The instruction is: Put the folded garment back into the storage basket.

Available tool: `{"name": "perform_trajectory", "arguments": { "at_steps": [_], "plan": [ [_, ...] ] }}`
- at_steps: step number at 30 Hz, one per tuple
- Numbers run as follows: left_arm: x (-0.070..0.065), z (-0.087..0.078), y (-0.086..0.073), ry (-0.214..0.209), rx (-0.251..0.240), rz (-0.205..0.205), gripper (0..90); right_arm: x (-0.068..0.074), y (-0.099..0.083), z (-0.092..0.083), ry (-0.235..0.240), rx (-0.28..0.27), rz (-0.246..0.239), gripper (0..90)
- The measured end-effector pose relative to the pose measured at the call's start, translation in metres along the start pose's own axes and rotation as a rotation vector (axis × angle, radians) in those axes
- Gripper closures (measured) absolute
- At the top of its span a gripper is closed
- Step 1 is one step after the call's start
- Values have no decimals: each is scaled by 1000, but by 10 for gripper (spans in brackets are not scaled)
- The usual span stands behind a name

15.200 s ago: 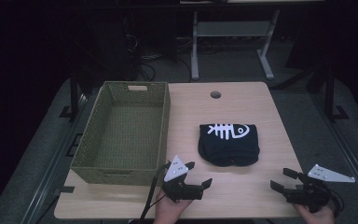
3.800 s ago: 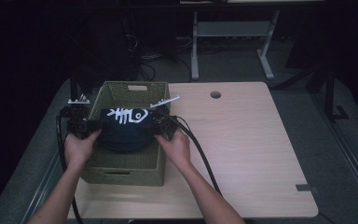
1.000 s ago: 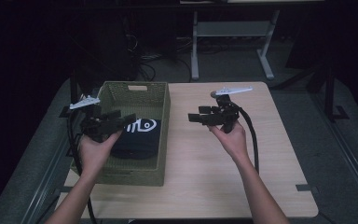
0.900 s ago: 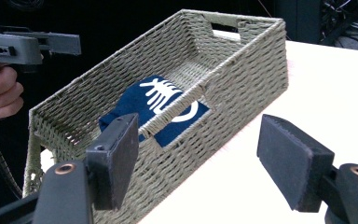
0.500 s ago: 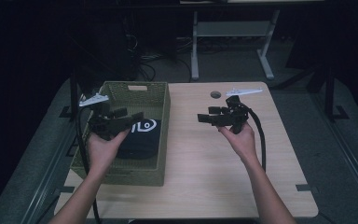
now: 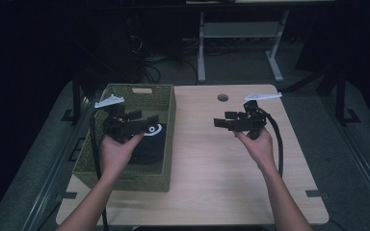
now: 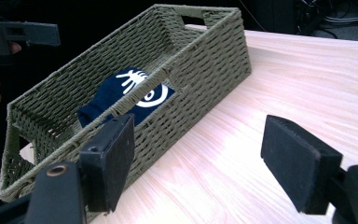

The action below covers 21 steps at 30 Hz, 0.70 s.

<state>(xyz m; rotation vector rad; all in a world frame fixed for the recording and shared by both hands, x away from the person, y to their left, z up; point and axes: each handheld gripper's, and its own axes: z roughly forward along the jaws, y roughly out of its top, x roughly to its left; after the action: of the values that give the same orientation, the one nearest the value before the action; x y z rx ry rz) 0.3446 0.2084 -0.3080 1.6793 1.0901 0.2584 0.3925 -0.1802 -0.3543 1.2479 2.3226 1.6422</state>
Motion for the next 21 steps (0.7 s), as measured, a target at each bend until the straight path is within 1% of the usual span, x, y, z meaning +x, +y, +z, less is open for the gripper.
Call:
{"name": "perform_trajectory", "arguments": {
  "at_steps": [1, 2, 5, 6, 9, 15, 16, 17, 18, 19, 20, 21],
  "plan": [
    [0, 0, 0, 0, 0, 0, 161, 0, 0, 0, 0, 0, 0, 255],
    [-1, 1, 0, -5, 0, -6, 161, -2, -2, -4, -7, -4, 5, 255],
    [-4, 5, 0, -14, 0, -2, 161, -5, -3, -7, -10, -7, 11, 255],
    [-4, 6, 0, -17, -2, -1, 161, -7, -5, -11, -19, -7, 11, 255],
    [-8, 9, -1, -18, -2, 5, 162, -9, -6, -15, -22, -9, 20, 255],
    [-16, 16, -3, -34, 4, 14, 162, -14, -8, -24, -38, -9, 15, 255],
    [-21, 18, -3, -35, 1, 25, 162, -16, -10, -27, -42, -14, 19, 255],
    [-21, 18, -3, -35, 1, 25, 162, -16, -10, -27, -42, -14, 19, 255],
    [-25, 20, -4, -40, 1, 36, 162, -17, -11, -29, -50, -13, 20, 255],
    [-25, 20, -4, -40, 1, 36, 162, -19, -12, -31, -52, -13, 23, 255],
    [-28, 24, -4, -49, 8, 49, 163, -20, -14, -32, -53, -13, 27, 255],
    [-29, 25, -5, -51, 10, 53, 162, -22, -15, -33, -53, -12, 31, 255]
  ]
}}
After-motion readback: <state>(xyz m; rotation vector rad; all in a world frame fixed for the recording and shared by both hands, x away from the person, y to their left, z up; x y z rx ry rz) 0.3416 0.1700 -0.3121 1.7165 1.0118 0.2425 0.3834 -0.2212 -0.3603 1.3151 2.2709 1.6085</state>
